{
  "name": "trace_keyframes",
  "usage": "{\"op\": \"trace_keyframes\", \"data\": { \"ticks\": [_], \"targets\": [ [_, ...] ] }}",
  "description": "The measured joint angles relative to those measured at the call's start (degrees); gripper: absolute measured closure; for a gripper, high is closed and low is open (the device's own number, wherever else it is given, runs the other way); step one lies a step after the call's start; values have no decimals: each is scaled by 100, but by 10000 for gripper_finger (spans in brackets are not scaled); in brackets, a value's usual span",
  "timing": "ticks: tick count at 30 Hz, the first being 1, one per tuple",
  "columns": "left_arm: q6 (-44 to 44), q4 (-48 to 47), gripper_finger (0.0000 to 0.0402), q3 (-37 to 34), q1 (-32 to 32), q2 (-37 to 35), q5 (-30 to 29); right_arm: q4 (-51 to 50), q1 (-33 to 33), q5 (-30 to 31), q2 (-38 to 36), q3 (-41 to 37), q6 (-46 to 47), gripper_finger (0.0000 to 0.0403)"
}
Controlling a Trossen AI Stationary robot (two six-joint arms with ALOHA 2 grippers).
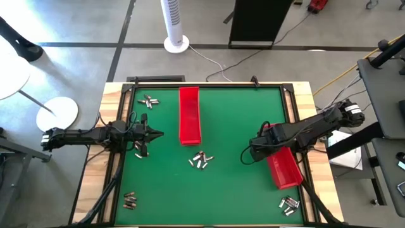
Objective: Sort batteries
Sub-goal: Move the red bin to the top of the table
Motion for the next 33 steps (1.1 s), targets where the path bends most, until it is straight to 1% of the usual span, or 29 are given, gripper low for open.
{"op": "trace_keyframes", "data": {
  "ticks": [1, 5, 9, 11, 13, 18, 19, 21, 23, 25, 28, 33],
  "targets": [
    [0, 0, 402, 1, 0, 0, 0, 1, 2, -1, 0, 0, -47, 379],
    [0, 0, 402, -1, 0, 0, 0, 5, 2, 46, -2, 131, 13, 391],
    [0, -1, 402, 0, 0, 0, 0, -1, -125, 100, -2, 641, 7, 393],
    [0, -1, 402, 0, 0, 0, 0, 4, -270, 246, -2, 983, -60, 393],
    [0, -2, 402, -1, 0, 0, 0, 23, -503, 522, -2, 1327, -290, 393],
    [0, -2, 402, 1, 0, 0, 0, 227, -1374, 1621, 19, 1928, -1115, 393],
    [0, 0, 402, -1, 0, 0, 0, 356, -1585, 1682, 29, 1978, -1256, 393],
    [0, -1, 402, 0, 0, 0, 0, 791, -2006, 1566, 59, 2000, -1436, 392],
    [0, -2, 402, 1, 0, 0, 0, 1262, -2375, 1274, 116, 2002, -1525, 391],
    [0, -2, 402, 0, 0, 0, 0, 1514, -2671, 991, 238, 2002, -1602, 391],
    [0, -2, 402, 0, 0, 0, 0, 1511, -2978, 650, 534, 2000, -1614, 391],
    [0, -2, 402, 1, 0, 0, 0, 1652, -3288, -44, 985, 2041, -1869, 390]
  ]
}}
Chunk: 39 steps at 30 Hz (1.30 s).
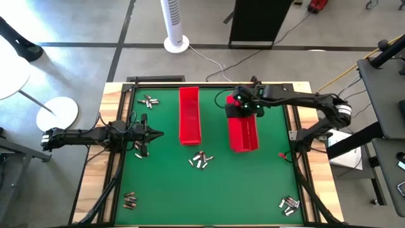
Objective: Sort batteries
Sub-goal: Move the red bin to the top of the table
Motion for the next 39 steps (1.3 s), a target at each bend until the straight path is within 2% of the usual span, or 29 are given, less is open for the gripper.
{"op": "trace_keyframes", "data": {
  "ticks": [5, 12, 17, 30, 34, 39],
  "targets": [
    [0, 0, 402, 0, 0, 0, 0, 730, -369, -195, 316, 14, -115, 390],
    [0, 0, 402, -1, 0, 0, 0, 774, -871, -222, 737, 14, -26, 390],
    [0, 0, 402, -2, 0, 0, 0, 858, -956, 63, 826, 12, -217, 390],
    [0, 0, 402, 0, 0, 0, 0, 1231, -1101, 149, 809, 9, -373, 388],
    [0, 0, 402, -2, 0, 0, 0, 1245, -1101, 236, 803, 9, -410, 362],
    [0, 0, 402, -1, 0, 0, 0, 1241, -1057, 268, 778, 9, -421, 299]
  ]
}}
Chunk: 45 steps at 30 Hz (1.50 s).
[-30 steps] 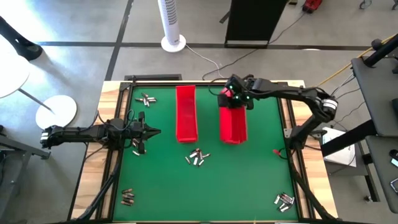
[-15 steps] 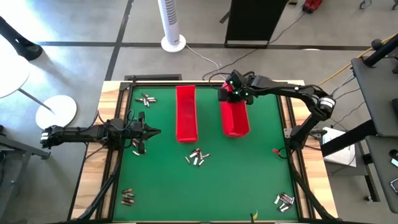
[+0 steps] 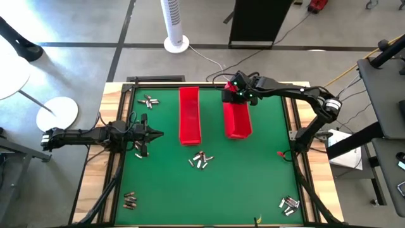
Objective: Sort batteries
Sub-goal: Move the red bin to the top of the table, then put the silver battery into the right red bin
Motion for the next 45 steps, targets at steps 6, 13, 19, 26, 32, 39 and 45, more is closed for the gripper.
{"op": "trace_keyframes", "data": {
  "ticks": [6, 13, 19, 26, 32, 39, 45],
  "targets": [
    [0, 0, 402, -1, 0, 0, 0, -25, 59, 120, -313, 0, -291, 237],
    [0, -1, 402, -1, 0, 1, 0, -339, 379, 663, -1145, 0, -957, 197],
    [0, 0, 402, -1, 0, 0, 0, -1094, 714, 1756, -1539, -265, -1663, 185],
    [0, 0, 402, 0, 0, 0, 0, -771, 883, 1779, -1631, -1161, -1133, 182],
    [0, 0, 402, 0, 0, 2, 0, -282, 1180, 1615, -1597, -1711, -796, 182],
    [0, 0, 402, 0, 0, 2, 0, -41, 1636, 1591, -1616, -1718, -611, 183],
    [0, 0, 402, 1, 0, 0, 0, -14, 1913, 1552, -1653, -1650, -667, 183]
  ]
}}
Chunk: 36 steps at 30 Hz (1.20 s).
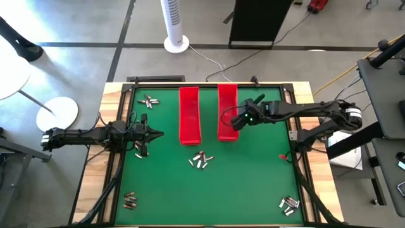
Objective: Sort batteries
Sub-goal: Put the silver battery into the right red bin
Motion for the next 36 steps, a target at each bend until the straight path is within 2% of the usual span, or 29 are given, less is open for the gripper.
{"op": "trace_keyframes", "data": {
  "ticks": [5, 10, 19, 23, 28, 36],
  "targets": [
    [0, 0, 402, 0, 0, 0, 0, 5, 82, 22, -108, 264, -904, 183],
    [0, 0, 402, -2, 0, 0, 0, 270, 428, 71, -119, 488, -1682, 183],
    [0, 0, 402, 0, 0, 0, 0, 1570, 1955, 46, -85, 435, -3960, 183],
    [0, 2, 402, -2, 0, 0, 0, 2010, 2557, 45, 135, 415, -4247, 183],
    [0, 0, 402, -2, 0, 0, 0, 2443, 2934, 48, 809, 404, -4264, 183],
    [0, 0, 402, 0, 0, 4, 0, 5022, 3261, -10, 1708, -123, -4797, 184]
  ]
}}
